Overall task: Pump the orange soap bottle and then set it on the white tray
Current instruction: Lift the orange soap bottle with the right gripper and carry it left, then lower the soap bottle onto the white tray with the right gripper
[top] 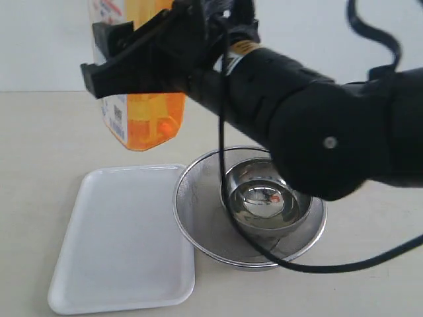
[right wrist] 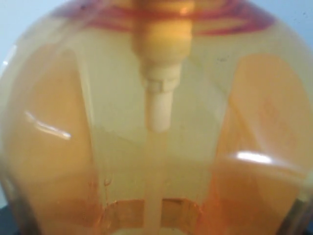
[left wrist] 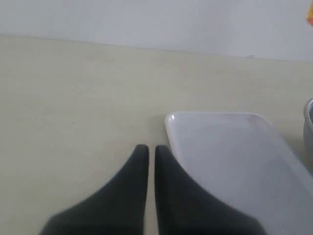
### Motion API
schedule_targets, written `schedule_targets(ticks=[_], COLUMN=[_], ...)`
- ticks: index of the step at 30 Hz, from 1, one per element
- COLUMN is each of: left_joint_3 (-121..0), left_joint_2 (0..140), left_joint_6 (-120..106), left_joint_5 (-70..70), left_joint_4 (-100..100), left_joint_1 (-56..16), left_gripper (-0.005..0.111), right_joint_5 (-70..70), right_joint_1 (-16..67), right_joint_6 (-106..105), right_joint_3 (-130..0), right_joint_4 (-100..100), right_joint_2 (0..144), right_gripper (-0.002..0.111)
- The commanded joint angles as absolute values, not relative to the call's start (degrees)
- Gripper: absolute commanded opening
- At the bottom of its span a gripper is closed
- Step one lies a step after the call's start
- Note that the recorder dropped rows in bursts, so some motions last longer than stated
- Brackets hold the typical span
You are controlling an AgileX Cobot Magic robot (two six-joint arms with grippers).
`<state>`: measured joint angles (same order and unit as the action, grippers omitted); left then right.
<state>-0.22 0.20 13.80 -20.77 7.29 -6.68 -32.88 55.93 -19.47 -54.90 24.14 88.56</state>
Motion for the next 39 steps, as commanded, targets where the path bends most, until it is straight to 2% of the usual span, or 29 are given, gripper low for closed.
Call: schedule_targets(ticks=[1,18,28,39], left_joint_3=[0.0,0.0,0.0,0.0], left_joint_2=[0.0,0.0,0.0,0.0], left_joint_6=[13.7,13.7,13.7,13.7], left_joint_5=[-20.9,-20.9,-20.9,-20.9], left_joint_4=[6.7,6.7,6.7,6.8], left_joint_1=[-6.6,-6.6,-6.6,-6.6], left_gripper=[0.005,0.005,0.005,0.005], right_joint_5=[-39.2,-47.0,-51.2,-51.3], right_joint_1=[56.7,61.6,66.4,66.5], right_joint_6=[-18.1,-17.0,-32.5,-27.3], right_joint_3=[-58.8,-62.2,-62.2,-62.2], right_joint_4=[23.4,27.2,37.1,38.6], right_joint_2=[92.9,114.3,116.1,116.1], right_gripper=[0.000,0.000,0.000,0.000])
